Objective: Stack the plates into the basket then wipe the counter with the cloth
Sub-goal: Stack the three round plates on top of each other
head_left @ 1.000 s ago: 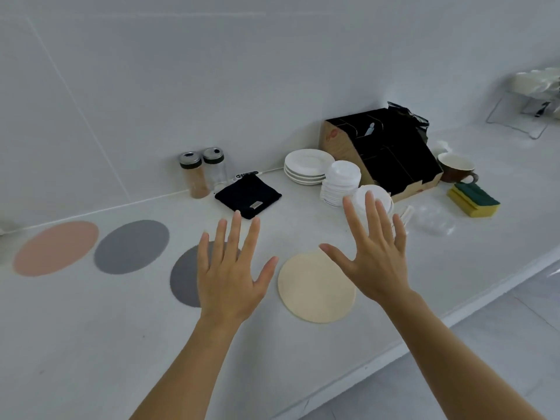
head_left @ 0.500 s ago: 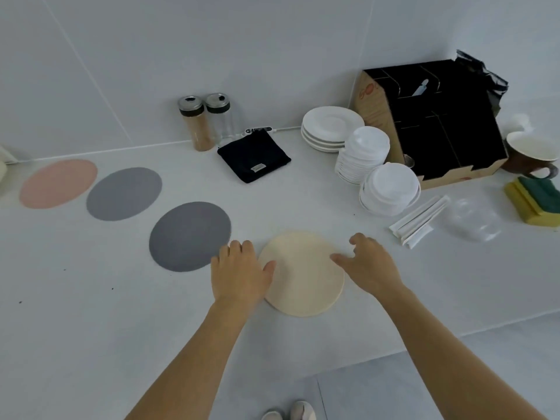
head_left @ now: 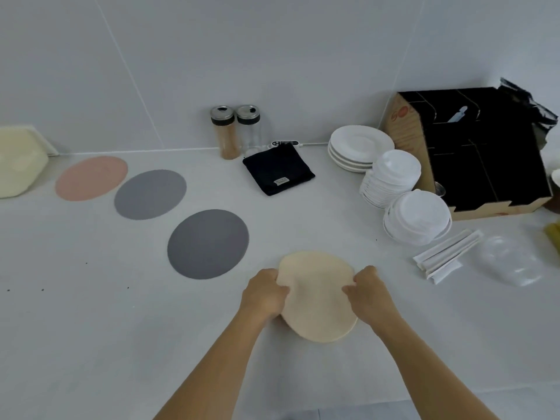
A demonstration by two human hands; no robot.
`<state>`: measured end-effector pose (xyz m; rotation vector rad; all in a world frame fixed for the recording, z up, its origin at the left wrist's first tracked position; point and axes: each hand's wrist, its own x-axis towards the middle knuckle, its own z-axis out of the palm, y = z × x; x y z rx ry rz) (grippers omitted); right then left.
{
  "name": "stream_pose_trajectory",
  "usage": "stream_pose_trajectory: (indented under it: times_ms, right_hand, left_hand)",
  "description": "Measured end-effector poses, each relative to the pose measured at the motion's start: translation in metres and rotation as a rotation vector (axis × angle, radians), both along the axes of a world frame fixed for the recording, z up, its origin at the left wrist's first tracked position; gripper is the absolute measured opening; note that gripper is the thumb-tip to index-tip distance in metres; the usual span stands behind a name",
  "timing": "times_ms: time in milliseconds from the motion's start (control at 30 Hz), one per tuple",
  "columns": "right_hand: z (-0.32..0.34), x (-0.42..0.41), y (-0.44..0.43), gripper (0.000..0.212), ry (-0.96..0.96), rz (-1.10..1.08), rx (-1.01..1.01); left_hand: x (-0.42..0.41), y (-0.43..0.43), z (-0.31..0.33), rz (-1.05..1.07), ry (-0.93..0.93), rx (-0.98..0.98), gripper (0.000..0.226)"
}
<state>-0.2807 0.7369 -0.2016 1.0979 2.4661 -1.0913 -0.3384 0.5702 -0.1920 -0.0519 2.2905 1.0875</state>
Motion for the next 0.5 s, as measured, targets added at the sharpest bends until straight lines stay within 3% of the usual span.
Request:
stream_pose_trajectory:
  times_ms: [100, 233, 500]
  right_hand:
    - [0.005, -0.003, -0.010, 0.024, 0.168, -0.039, -0.024]
    - [0.021, -0.028, -0.029, 0.032, 0.338, -0.025, -0.026]
    - [0.023, -0.112, -0.105, 0.030, 0.368, 0.077, -0.025]
  left_hand:
    - [-0.006, -0.012, 0.008, 0.089, 0.070, 0.099, 0.011]
    - [-0.035, -0.036, 0.027, 0.184, 0.092, 0.170, 0.011]
    - [-0.107, -0.122, 0.036, 0.230, 0.155, 0.161, 0.014]
